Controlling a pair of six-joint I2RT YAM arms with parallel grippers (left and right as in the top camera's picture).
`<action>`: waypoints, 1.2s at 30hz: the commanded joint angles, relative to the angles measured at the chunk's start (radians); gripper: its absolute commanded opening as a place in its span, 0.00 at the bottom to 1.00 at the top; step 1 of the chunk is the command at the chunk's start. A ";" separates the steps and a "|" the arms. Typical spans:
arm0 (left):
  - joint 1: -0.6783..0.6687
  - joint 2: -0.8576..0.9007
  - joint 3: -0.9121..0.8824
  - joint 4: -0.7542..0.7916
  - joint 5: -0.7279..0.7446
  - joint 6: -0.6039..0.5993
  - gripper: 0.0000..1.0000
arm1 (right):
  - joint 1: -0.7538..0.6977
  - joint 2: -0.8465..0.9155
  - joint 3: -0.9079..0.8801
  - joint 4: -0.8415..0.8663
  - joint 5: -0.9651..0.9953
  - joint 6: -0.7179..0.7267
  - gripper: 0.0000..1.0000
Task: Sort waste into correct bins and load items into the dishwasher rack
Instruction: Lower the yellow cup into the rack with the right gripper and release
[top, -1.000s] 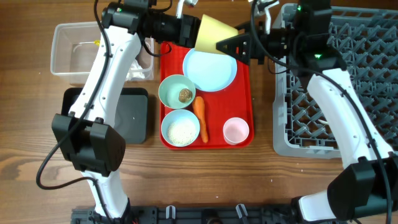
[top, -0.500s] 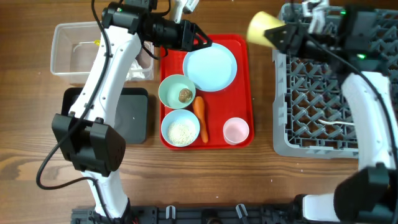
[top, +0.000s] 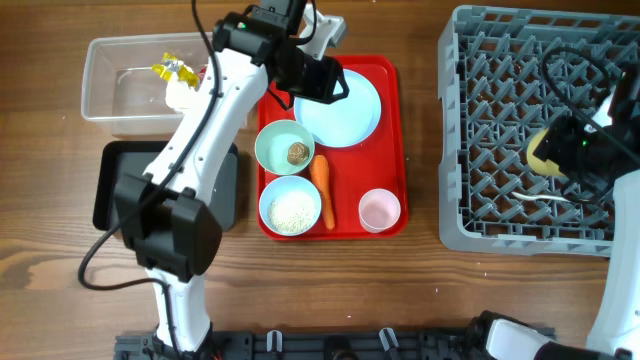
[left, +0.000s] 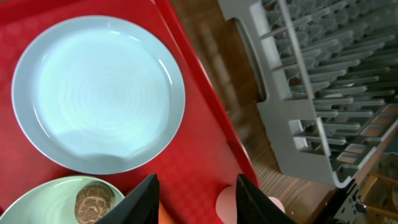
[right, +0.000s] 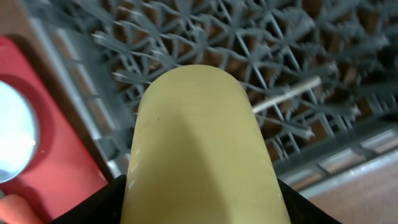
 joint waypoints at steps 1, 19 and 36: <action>-0.006 0.064 -0.007 0.000 -0.014 0.008 0.38 | -0.054 0.045 0.006 -0.040 0.051 0.025 0.42; -0.007 0.145 -0.008 -0.003 -0.041 0.008 0.36 | -0.089 0.143 -0.105 -0.059 0.046 0.000 0.43; -0.007 0.145 -0.008 -0.003 -0.048 0.008 0.36 | -0.091 0.145 -0.196 -0.024 0.053 0.026 0.48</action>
